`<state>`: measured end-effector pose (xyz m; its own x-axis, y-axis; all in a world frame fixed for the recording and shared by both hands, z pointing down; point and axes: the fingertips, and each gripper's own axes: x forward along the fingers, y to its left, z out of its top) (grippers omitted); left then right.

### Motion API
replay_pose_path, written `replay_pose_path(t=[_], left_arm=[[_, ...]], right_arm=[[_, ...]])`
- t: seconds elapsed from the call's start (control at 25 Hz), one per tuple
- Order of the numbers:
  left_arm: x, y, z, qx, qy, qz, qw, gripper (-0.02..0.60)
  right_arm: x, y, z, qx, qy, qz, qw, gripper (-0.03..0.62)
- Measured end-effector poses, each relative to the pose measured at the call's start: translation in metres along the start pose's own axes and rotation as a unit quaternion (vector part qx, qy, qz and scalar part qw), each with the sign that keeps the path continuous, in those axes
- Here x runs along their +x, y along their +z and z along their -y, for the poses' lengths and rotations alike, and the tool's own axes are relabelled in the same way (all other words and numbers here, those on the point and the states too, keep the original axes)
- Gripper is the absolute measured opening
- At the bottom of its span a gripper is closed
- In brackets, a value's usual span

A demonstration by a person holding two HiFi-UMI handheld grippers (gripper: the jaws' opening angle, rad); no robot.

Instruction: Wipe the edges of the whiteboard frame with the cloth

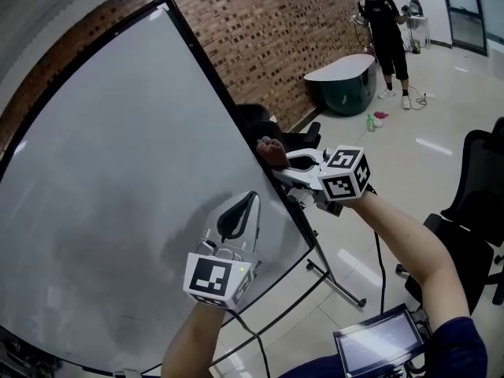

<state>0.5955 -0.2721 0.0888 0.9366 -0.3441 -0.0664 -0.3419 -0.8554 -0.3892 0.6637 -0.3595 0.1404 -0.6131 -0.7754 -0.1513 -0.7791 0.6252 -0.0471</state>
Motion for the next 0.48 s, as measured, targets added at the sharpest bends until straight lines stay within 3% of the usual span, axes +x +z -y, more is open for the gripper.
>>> replay_pose_path(t=[0.24,0.48], left_arm=[[0.006,-0.014,0.012,-0.008,-0.006,-0.022,0.9997,0.005],[0.011,-0.033,0.022,-0.021,-0.011,-0.037,0.9990,0.004]], right_arm=[[-0.003,-0.034,-0.003,-0.016,0.005,-0.033,0.999,0.066],[-0.007,-0.057,0.002,0.024,0.017,-0.021,0.999,0.066]])
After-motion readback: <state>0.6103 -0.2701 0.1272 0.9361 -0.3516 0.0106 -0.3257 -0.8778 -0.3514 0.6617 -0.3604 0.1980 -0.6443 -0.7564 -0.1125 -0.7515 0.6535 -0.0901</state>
